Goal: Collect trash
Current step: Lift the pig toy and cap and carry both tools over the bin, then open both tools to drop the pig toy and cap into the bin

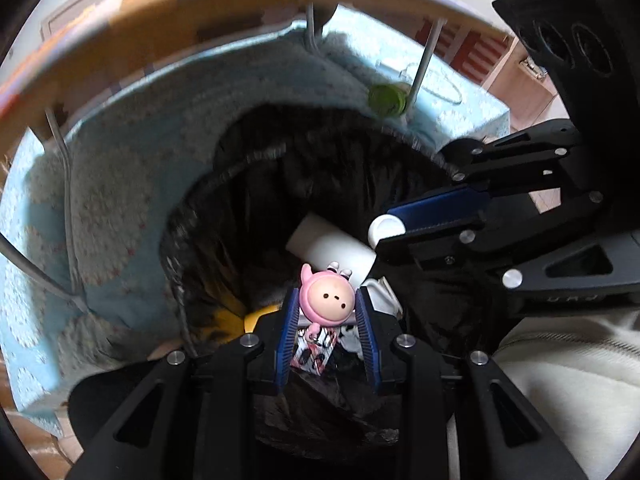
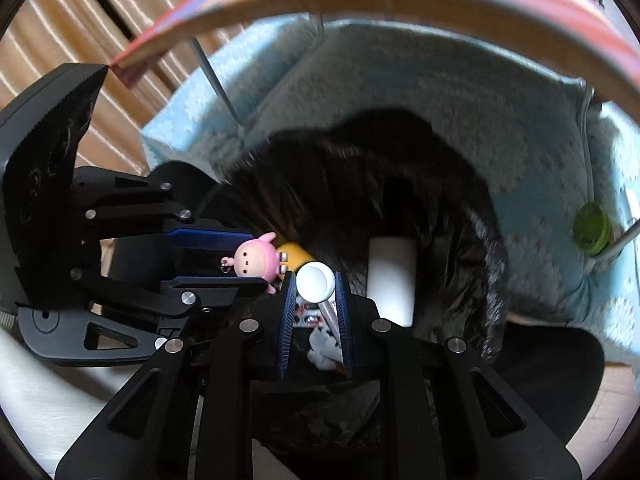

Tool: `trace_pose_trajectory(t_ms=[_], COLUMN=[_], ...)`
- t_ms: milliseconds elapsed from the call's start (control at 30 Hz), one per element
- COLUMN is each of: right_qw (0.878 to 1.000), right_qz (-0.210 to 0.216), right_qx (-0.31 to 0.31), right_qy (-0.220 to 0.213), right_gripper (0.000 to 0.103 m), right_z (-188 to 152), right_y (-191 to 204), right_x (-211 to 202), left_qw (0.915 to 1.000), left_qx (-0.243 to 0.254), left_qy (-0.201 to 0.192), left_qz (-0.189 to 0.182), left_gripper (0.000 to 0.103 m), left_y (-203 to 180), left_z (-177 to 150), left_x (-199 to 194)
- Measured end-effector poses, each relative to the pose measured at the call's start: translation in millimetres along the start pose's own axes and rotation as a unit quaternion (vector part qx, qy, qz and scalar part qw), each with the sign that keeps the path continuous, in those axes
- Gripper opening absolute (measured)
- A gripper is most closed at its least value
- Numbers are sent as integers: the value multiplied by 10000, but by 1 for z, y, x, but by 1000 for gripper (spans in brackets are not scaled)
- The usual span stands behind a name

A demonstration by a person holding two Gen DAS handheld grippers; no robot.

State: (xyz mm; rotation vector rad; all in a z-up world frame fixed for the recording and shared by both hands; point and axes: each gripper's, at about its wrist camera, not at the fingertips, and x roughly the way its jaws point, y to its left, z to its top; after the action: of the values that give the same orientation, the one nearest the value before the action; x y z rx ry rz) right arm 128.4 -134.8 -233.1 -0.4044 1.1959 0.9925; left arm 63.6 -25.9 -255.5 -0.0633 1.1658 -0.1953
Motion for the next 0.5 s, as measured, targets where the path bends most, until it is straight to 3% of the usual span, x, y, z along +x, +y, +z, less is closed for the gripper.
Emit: trace_pose_trajectory(t_ms=[267,500], right_qw=[9994,9990], right_qz=[97,146], right_qx=[137,211], right_qy=[294,374], right_gripper=[20,21], right_z=[-4,-5], right_y=[-3,-8], right_x=[20,29], left_qw=[9990,9986], left_qx=[-226,-235], left_qy=[348,424], left_qz=[-191,-231], left_gripper=[28,28], left_y=[5,3], left_z=[-7,-12], left_x=[25,28])
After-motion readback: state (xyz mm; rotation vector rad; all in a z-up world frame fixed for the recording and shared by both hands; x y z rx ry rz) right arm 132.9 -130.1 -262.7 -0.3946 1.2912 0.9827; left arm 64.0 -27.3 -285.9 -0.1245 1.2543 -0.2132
